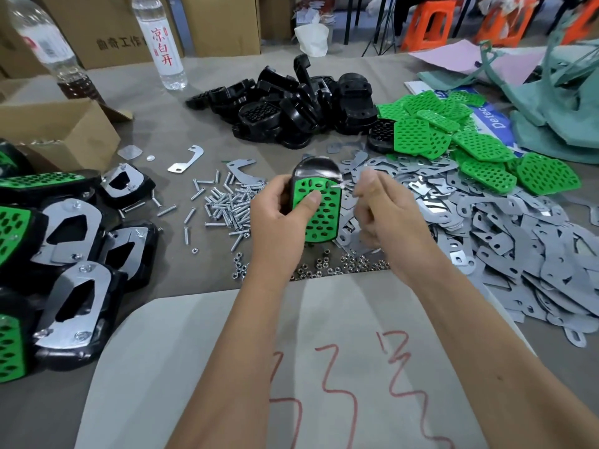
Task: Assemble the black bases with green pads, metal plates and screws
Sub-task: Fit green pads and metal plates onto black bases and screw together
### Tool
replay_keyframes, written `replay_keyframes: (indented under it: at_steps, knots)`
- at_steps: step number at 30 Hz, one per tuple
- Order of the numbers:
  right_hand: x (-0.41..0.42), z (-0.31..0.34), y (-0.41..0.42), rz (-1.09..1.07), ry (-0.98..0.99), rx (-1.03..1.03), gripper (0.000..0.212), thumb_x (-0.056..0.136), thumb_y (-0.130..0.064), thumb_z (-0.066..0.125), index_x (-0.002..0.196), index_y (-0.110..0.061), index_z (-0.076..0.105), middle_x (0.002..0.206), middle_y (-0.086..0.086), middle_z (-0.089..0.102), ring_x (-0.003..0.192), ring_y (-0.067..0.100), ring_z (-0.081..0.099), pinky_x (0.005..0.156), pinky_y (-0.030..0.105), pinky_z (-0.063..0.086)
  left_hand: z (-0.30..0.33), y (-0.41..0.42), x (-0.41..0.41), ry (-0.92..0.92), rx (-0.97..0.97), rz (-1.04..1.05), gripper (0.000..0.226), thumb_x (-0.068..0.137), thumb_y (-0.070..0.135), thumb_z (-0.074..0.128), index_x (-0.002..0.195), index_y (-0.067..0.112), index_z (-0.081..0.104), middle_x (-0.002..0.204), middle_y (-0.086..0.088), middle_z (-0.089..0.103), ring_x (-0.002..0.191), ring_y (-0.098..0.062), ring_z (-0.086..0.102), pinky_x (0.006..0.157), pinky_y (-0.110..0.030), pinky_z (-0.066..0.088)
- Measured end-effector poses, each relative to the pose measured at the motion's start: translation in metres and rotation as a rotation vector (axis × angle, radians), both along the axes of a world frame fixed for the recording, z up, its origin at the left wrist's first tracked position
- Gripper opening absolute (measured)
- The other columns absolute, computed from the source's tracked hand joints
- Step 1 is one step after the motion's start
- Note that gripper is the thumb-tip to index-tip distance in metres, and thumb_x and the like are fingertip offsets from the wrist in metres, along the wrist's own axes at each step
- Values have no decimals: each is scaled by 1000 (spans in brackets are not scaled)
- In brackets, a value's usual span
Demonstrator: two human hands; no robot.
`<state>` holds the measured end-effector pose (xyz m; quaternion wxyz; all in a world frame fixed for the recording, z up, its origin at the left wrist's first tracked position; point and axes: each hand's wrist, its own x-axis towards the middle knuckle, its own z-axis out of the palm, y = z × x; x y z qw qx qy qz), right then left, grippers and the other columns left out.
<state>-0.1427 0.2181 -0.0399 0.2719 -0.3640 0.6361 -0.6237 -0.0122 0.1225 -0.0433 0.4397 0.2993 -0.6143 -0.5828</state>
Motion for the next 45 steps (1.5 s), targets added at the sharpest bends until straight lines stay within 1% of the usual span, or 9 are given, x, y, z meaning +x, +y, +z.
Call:
replay_keyframes:
  at_steps: [2,7,11,16,28,34,37,41,45]
  knots:
    - [1,-1,-1,89,-171,-24,41,90,-70,56,92,-30,69,76,-9,60,59,7,48,45,22,37,0,0,0,41,85,-43,15,85,18,72,99,14,73,89,-2,77,83,-20,74,67,-37,62]
    - [7,3,-3,110,-64,-18,36,98,-54,63,107,-21,74,91,16,70,67,37,64,52,48,54,-1,2,-1,20,75,-125,10,88,13,72,98,17,73,88,-1,77,82,-18,74,70,-37,63]
    - [4,4,-2,145,-260,-50,37,88,-43,72,111,-15,77,87,7,70,59,13,59,48,27,50,1,3,-1,1,54,-121,11,89,10,73,98,16,72,88,-1,76,85,-21,72,80,-53,62]
    - [4,4,-3,155,-312,-49,37,86,-42,73,111,-15,79,82,1,66,59,10,50,48,20,42,1,4,-1,-5,52,-128,11,90,9,72,101,11,71,91,-6,75,88,-28,72,81,-60,61]
    - [-2,-3,-1,120,-289,-109,23,97,-33,68,103,-12,77,78,0,66,59,13,52,47,26,39,0,7,-3,76,105,-155,16,83,16,73,98,11,71,86,-4,75,81,-24,72,68,-45,62]
    - [12,-4,-8,-73,-138,-99,15,91,-32,70,99,-22,78,80,6,74,54,13,61,43,28,48,1,1,1,94,117,-136,10,82,14,75,92,15,74,82,0,76,77,-18,72,66,-34,61]
    - [26,-7,-9,-193,215,-52,25,92,-42,70,106,-22,65,83,-1,70,65,15,64,59,36,54,0,-11,7,158,164,66,7,85,11,77,89,13,71,77,4,73,74,-13,68,68,-30,58]
    - [52,-3,-12,64,967,407,26,93,-52,68,99,-27,61,91,-9,55,91,17,55,78,38,47,2,-33,21,297,325,296,11,94,5,73,92,13,66,78,4,74,82,-19,70,84,-47,62]
    - [58,3,-17,196,1008,481,14,101,-39,60,100,-25,63,104,-7,54,113,21,49,91,40,45,1,-38,27,306,408,316,9,94,2,71,99,8,65,82,-1,73,83,-21,70,92,-54,58]
